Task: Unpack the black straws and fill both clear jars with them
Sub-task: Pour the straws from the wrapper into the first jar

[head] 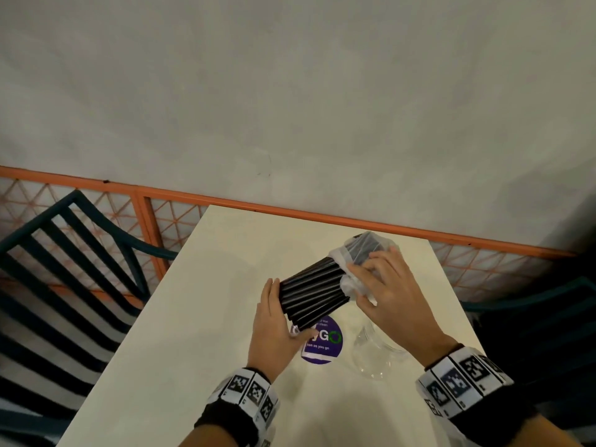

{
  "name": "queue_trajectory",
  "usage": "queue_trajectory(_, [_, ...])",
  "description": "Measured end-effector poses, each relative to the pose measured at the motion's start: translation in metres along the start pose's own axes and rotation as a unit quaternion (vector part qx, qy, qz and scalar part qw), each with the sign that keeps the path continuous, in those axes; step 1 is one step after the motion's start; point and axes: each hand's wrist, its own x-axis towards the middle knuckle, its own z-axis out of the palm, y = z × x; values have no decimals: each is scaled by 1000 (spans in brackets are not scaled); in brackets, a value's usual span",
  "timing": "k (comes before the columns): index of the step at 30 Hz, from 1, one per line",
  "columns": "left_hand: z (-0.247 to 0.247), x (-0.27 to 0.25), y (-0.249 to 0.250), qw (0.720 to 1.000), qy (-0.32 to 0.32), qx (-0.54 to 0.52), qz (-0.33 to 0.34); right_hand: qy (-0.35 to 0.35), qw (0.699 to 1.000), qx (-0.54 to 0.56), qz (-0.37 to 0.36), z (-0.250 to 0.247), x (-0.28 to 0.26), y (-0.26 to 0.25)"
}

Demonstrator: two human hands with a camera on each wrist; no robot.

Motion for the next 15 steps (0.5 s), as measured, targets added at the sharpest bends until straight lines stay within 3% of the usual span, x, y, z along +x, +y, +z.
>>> queue_trajectory(10, [9, -4, -25, 1000, -8, 13, 25, -37, 998, 8, -54, 0, 21, -4])
queue_trajectory(15, [12, -7, -22, 995, -1, 91, 34, -67, 992, -23, -108, -5, 32, -7])
